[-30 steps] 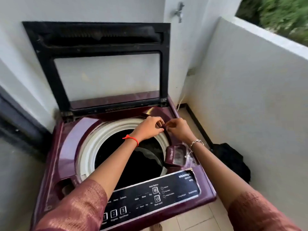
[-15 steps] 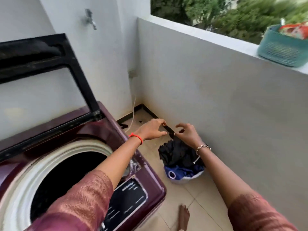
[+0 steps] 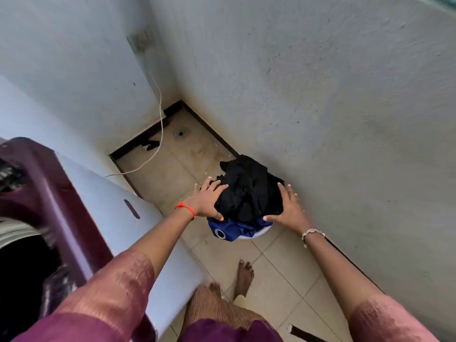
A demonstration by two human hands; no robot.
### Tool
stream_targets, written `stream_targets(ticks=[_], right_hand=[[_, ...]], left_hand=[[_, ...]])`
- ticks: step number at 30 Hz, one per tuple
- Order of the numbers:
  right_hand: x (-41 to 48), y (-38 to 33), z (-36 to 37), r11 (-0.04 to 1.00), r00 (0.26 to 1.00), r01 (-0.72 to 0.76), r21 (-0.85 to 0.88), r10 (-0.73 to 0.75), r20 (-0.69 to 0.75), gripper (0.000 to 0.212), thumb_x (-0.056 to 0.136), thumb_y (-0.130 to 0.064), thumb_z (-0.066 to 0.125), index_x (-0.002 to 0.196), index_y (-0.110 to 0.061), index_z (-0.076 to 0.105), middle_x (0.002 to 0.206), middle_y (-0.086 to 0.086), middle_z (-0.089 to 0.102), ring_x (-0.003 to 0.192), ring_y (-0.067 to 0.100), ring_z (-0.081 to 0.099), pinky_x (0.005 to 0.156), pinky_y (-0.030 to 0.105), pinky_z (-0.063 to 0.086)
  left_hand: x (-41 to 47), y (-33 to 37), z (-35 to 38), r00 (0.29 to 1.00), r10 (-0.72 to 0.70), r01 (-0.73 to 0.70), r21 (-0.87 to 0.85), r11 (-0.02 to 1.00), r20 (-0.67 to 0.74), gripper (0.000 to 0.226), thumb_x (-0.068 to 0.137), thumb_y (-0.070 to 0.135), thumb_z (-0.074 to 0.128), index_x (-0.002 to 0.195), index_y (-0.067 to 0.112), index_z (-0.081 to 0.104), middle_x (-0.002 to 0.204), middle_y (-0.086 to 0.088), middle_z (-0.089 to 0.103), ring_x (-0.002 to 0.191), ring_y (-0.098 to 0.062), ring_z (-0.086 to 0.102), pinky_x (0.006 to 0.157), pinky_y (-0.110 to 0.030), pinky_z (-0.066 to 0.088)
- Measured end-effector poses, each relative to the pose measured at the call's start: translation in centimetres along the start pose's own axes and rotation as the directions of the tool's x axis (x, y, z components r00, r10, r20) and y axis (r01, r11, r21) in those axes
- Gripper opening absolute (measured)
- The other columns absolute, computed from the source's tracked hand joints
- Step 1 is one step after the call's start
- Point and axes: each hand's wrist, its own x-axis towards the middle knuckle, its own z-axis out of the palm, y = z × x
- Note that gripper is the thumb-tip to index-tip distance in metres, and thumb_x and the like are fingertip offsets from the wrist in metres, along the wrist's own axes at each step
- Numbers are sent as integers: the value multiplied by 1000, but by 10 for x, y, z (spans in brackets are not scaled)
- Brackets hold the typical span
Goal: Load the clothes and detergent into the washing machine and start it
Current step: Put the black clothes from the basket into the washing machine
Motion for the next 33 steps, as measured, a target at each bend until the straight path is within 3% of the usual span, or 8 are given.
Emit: stream_targets(ticks=[9, 15, 18, 23, 27, 29, 31, 33], right_hand=[[83, 39, 53, 999, 987, -48, 6, 46, 155, 118, 70, -28, 80, 145, -38, -11, 155, 0, -22, 144, 31, -8, 107, 50, 32], [164, 61, 95, 994, 988, -46, -99, 60, 145, 124, 66, -32, 82, 142, -44, -15, 148, -4, -37, 143, 29, -15, 105, 68, 23], [200, 69, 120, 987, 992, -25, -161, 44, 115, 131, 59, -39, 85, 140, -44, -19, 145, -3, -42, 142, 34, -19, 101, 72, 23], [248, 81, 164, 969, 998, 10, -246, 7, 68, 135, 56, -44, 84, 138, -44, -24, 146, 1, -42, 139, 39, -21, 99, 72, 23], [270, 96, 188, 953, 999, 23, -302, -12, 38, 122, 68, -39, 78, 140, -43, -20, 150, 2, -34, 141, 38, -17, 104, 66, 26], [276, 105, 194, 957, 998, 57, -285, -51, 29, 109, 78, -24, 72, 141, -44, -14, 153, 0, -27, 143, 36, -11, 105, 58, 35], [277, 109, 197, 951, 994, 110, -289, -106, 28, 93, 86, -5, 59, 145, -40, -4, 157, 1, -15, 145, 33, 1, 100, 45, 45], [272, 108, 196, 935, 988, 152, -321, -146, 44, 78, 89, 7, 47, 148, -28, 10, 158, 5, 1, 142, 31, 20, 98, 38, 46]], left_hand=[[94, -21, 56, 996, -58, 57, 18, 998, 65, 116, 70, 43, 76, 148, 24, -9, 158, -5, -11, 144, -31, -16, 113, -58, -1], [176, -46, 92, 999, 9, -16, 157, 987, 45, 120, 69, 35, 76, 146, 29, -15, 156, -4, -21, 144, -31, -17, 117, -56, 5], [212, -57, 115, 999, 36, -32, 264, 964, -9, 124, 66, 45, 75, 144, 32, -20, 154, -4, -25, 142, -33, -21, 112, -62, 1], [258, -69, 163, 999, -8, 22, 264, 964, -54, 132, 59, 56, 76, 141, 35, -26, 153, -5, -29, 140, -40, -24, 107, -69, 4], [285, -73, 196, 997, -61, 70, 213, 974, -49, 111, 75, 44, 68, 144, 34, -19, 153, -7, -29, 140, -42, -21, 111, -66, 10], [292, -71, 202, 996, -82, 89, 223, 971, -41, 101, 82, 29, 65, 147, 30, -13, 154, -8, -27, 141, -43, -15, 112, -64, 12], [296, -71, 204, 996, -86, 89, 202, 975, -23, 88, 88, 10, 57, 149, 25, -5, 155, -8, -21, 142, -44, -8, 112, -61, 15], [294, -71, 203, 997, -73, 75, 148, 986, -16, 77, 89, -5, 47, 149, 19, 5, 157, -8, -11, 142, -44, 2, 113, -55, 23]])
